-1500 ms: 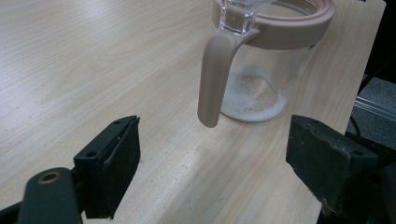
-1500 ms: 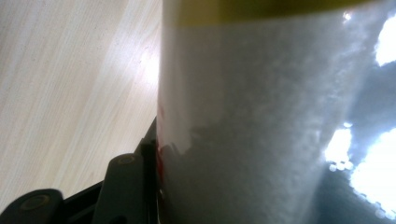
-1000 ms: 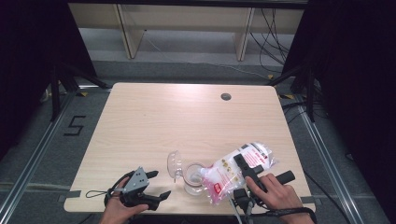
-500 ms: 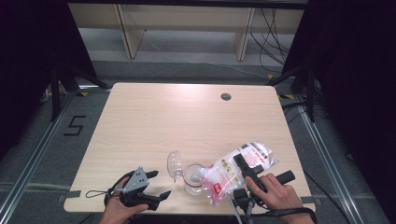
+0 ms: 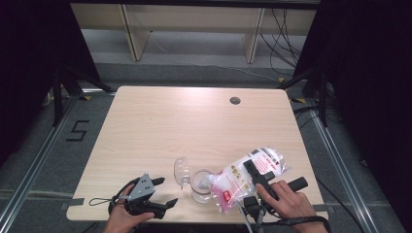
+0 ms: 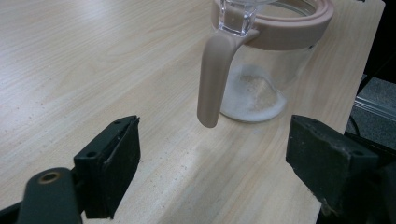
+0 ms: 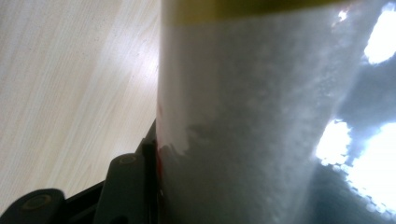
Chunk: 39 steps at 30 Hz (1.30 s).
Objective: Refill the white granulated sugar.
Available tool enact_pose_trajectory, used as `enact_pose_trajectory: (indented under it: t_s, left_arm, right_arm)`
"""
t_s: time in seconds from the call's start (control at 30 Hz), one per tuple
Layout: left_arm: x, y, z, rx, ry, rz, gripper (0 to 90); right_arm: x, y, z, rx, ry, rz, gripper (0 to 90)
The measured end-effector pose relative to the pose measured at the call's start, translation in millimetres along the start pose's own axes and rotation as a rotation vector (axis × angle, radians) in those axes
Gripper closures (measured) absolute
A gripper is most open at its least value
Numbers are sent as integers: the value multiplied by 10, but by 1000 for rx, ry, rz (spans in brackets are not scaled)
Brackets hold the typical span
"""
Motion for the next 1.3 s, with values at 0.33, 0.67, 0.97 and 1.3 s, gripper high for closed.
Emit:
enact_pose_trajectory:
  t_s: [0.33, 0.67, 0.97, 1.3]
  left_arm:
    - [1, 1, 0, -1, 0, 0, 174]
    - [4, 6, -3, -5, 5, 2, 174]
    - [3, 4, -3, -5, 2, -2, 175]
    - [-4, 4, -3, -1, 2, 2, 175]
  right_arm:
    - [-1, 15, -7, -14, 7, 6, 516]
    - [-4, -4, -6, -9, 1, -4, 517]
    - [-2, 6, -6, -18, 8, -2, 518]
    - [-4, -3, -3, -18, 0, -5, 519]
Point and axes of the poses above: each handheld gripper's, and its own axes: x roughly forward along the jaws, z roughly out of its underside, y roughly to its right, the point moved 5 cm from there along x, roughly forward along the jaws, and after that the axes turned 14 degrees about -y, right-handed, at the moved point
